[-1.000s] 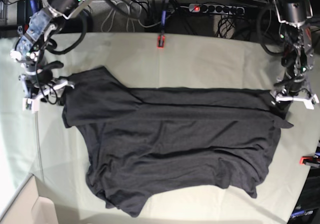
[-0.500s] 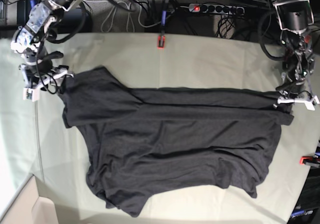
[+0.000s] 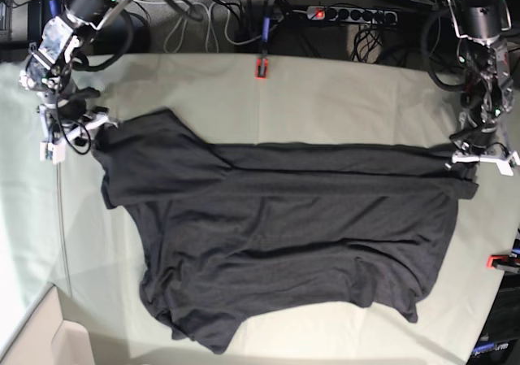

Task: Layout the t-shirt on the table in an organized manner, then fold the t-shirt properly
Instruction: 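Pull the folded edge back toward the robot with both grippers, then hold the shirt's collar edge taut with both grippers, then release and move both grippers to the shirt's side edges mid-body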

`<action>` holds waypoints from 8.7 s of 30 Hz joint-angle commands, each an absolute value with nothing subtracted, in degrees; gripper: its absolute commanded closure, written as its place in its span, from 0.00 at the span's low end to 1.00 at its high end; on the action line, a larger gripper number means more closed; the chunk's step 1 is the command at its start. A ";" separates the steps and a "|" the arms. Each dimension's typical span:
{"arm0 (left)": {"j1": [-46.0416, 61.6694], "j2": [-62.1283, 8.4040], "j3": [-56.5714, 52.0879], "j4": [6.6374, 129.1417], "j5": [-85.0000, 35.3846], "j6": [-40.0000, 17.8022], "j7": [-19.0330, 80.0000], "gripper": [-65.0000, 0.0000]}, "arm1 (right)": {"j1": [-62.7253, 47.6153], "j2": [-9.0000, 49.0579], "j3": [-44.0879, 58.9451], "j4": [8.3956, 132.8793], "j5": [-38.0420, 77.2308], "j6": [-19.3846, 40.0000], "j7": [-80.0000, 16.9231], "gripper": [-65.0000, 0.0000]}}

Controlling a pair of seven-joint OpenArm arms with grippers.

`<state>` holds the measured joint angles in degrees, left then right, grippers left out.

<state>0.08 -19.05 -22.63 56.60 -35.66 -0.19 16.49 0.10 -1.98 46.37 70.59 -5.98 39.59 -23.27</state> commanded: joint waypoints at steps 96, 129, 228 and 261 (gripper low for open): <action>21.58 -20.88 -29.58 80.22 -36.09 -0.31 15.25 1.00 | -18.59 3.21 33.71 93.85 -0.75 40.00 -30.37 1.00; 26.77 -19.21 -29.14 79.60 -36.18 -0.31 15.25 0.94 | -24.48 -0.57 41.10 95.16 -0.48 40.00 -30.11 0.47; 23.78 -19.74 -37.76 88.04 -35.74 -0.31 15.25 0.04 | 1.54 -7.60 29.58 95.34 -0.48 40.00 -37.76 0.50; -34.24 -21.23 -0.84 23.08 -20.26 -0.31 4.79 0.04 | 28.62 9.45 29.23 34.33 -0.75 40.00 -6.46 0.50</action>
<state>-32.51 -20.01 -0.54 22.24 -20.32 -0.49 6.00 26.89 8.56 29.12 33.39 -1.65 39.40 -8.08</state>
